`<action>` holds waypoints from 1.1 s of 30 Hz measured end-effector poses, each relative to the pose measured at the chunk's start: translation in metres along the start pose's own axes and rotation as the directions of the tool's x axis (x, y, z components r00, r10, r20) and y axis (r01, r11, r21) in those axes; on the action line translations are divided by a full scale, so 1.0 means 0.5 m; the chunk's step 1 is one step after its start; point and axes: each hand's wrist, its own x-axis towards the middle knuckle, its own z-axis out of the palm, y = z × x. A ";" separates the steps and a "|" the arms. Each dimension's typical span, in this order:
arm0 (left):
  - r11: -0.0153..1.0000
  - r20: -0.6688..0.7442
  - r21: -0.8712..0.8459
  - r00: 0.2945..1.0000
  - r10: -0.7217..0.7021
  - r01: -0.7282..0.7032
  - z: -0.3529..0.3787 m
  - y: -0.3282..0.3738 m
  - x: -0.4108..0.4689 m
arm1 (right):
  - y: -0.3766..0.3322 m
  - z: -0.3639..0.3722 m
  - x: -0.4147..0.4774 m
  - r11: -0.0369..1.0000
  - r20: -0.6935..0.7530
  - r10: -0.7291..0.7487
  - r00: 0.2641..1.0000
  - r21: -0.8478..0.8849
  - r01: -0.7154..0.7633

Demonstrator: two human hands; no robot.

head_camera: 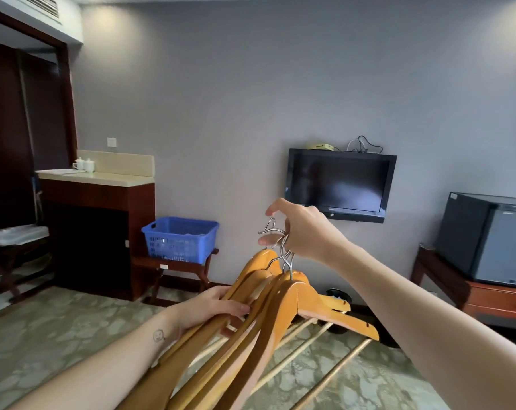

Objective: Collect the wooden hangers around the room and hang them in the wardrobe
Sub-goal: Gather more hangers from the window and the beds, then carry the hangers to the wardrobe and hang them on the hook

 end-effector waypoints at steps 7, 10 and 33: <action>0.999 0.048 -0.034 0.999 -0.013 0.015 -0.118 -0.007 0.119 | 0.053 0.043 0.107 0.999 -0.111 0.047 0.993 0.020 -0.045; 0.997 0.027 -0.073 1.000 -0.002 0.003 -0.144 -0.015 0.167 | 0.085 0.063 0.148 0.998 -0.141 0.067 0.988 0.027 -0.064; 0.965 -0.461 -0.264 0.880 -0.118 -0.009 -0.370 -0.072 0.647 | 0.444 0.373 0.671 0.997 -0.005 -0.020 1.000 0.080 0.020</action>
